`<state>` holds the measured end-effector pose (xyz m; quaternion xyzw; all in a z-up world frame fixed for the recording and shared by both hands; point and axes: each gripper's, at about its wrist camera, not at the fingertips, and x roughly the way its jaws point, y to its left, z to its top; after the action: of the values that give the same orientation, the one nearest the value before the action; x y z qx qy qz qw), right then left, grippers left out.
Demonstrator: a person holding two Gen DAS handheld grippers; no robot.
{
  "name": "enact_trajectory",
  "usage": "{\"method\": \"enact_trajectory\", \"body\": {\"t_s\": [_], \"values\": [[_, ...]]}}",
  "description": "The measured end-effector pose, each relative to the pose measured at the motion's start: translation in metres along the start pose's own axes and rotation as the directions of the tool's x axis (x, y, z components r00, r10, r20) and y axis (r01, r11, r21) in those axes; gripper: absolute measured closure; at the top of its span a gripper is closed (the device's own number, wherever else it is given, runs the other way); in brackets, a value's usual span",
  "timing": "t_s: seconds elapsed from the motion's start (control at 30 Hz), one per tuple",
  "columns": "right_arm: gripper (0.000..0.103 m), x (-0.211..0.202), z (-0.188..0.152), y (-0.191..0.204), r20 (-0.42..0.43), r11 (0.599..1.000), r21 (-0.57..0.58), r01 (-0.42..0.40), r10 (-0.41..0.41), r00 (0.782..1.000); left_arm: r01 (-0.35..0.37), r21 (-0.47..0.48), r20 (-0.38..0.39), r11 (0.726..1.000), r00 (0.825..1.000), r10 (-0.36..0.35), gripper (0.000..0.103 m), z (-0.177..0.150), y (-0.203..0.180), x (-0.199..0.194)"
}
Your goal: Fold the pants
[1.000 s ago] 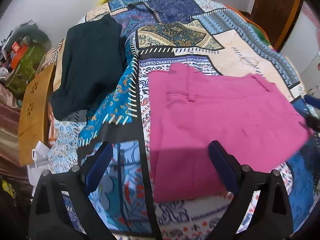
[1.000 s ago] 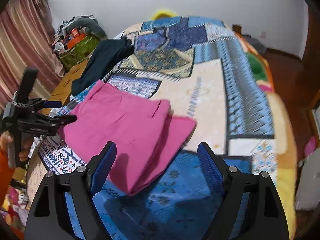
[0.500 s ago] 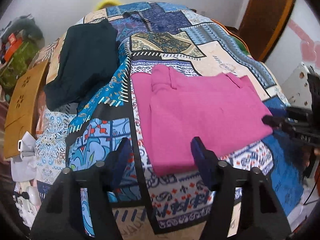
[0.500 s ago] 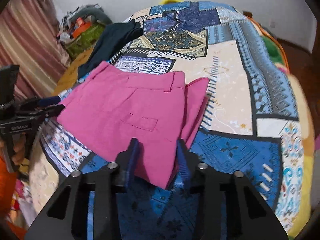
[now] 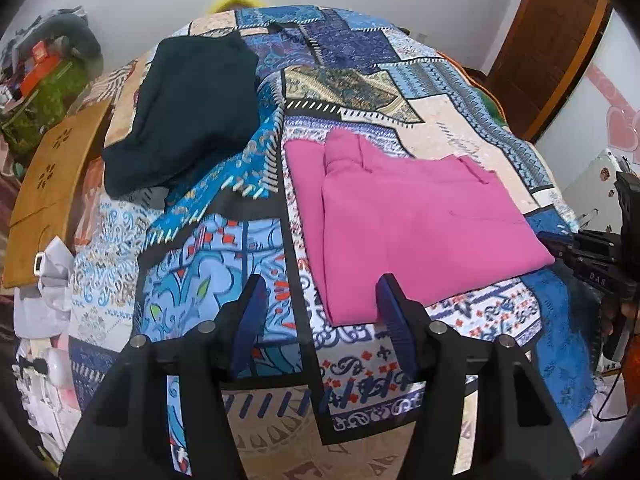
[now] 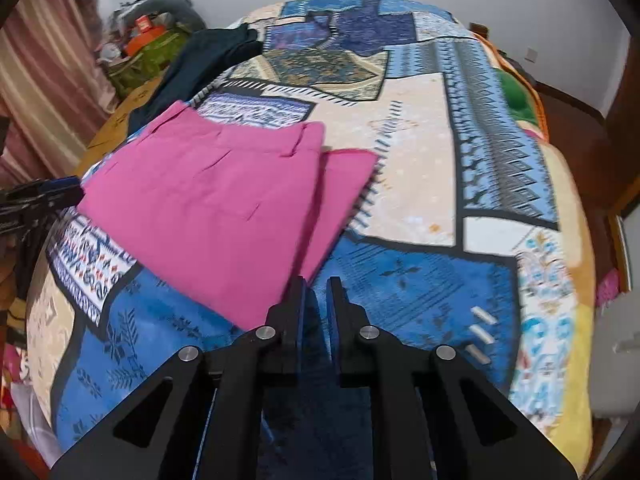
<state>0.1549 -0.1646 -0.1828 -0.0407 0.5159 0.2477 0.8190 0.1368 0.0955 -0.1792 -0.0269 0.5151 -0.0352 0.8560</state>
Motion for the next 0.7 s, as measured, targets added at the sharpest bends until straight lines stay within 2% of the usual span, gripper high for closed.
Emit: {"method": "enact_trajectory", "body": {"t_s": [0.03,0.13,0.2,0.37,0.43,0.6,0.7], "values": [[0.092,-0.004,0.002,-0.001,0.010,1.000,0.009,-0.002,0.002,1.000,-0.002,0.009,0.008,1.000,1.000,0.002,0.044,0.004,-0.002,-0.003],[0.081,-0.017,0.014,-0.005,0.067,0.999,0.030,-0.023,0.021,0.998,-0.002,0.043,0.034,0.999,0.999,0.001,0.042,0.017,-0.008,-0.011],[0.068,-0.023,0.023,-0.003,0.096,0.999,0.020,-0.025,0.023,0.995,-0.009,0.052,0.057,0.999,0.998,0.006,0.036,0.029,-0.010,-0.012],[0.058,-0.015,0.047,0.005,0.116,1.000,-0.002,-0.017,0.018,0.993,0.026,0.047,0.069,0.999,0.997,-0.029,0.033,0.071,-0.011,0.006],[0.057,-0.005,0.057,0.005,0.107,1.000,0.008,-0.028,0.027,0.994,0.050,0.041,0.052,0.998,0.997,-0.052,0.033,0.088,-0.010,0.021],[0.057,0.033,0.074,-0.006,0.038,0.995,0.076,-0.065,0.062,0.997,0.099,0.015,-0.050,0.995,0.994,-0.098,0.037,0.119,-0.007,0.072],[0.057,0.049,0.080,-0.015,0.016,0.986,0.143,-0.084,0.082,0.996,0.124,0.059,-0.130,0.990,0.985,-0.116,0.038,0.124,-0.011,0.101]]}}
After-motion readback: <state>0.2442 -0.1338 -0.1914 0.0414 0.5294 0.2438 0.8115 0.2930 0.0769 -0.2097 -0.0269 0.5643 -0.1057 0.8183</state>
